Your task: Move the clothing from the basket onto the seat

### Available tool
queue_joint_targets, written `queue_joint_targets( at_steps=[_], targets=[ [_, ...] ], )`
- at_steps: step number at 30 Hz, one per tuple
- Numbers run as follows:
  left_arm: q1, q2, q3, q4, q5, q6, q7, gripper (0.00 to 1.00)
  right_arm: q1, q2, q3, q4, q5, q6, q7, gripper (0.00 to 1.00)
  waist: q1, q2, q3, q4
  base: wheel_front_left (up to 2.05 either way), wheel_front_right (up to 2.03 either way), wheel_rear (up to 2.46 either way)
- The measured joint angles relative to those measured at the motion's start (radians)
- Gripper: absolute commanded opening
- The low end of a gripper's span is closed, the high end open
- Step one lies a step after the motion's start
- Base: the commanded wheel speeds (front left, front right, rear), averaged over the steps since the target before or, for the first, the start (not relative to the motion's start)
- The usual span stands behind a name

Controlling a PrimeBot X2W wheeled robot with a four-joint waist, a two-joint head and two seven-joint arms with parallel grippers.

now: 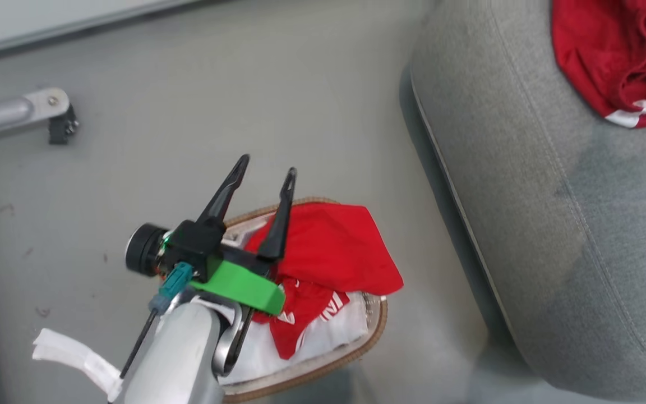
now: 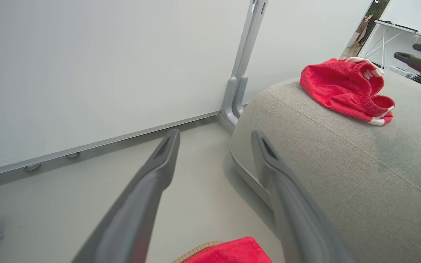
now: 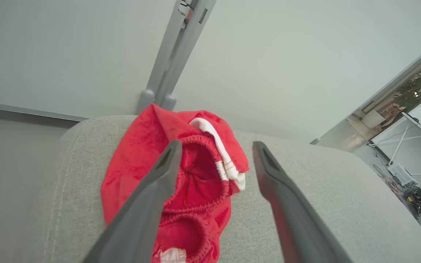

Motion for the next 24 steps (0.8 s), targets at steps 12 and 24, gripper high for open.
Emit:
queue_joint_targets(
  at_steps=[12,24],
  targets=[
    [0.181,-0.003,0.132,0.048,-0.038,0.057,0.000,1.00,0.142,0.123,0.196,-0.029,0.094,0.000,0.000,1.00,0.0000,0.0000,-0.216,0.074,0.00,0.00,0.00],
    [0.333,-0.003,0.232,0.035,-0.065,0.076,0.000,1.00,0.427,0.216,0.243,-0.150,0.210,0.000,0.000,1.00,-0.0001,0.0000,-0.384,0.161,0.00,0.00,0.00]
  ],
)
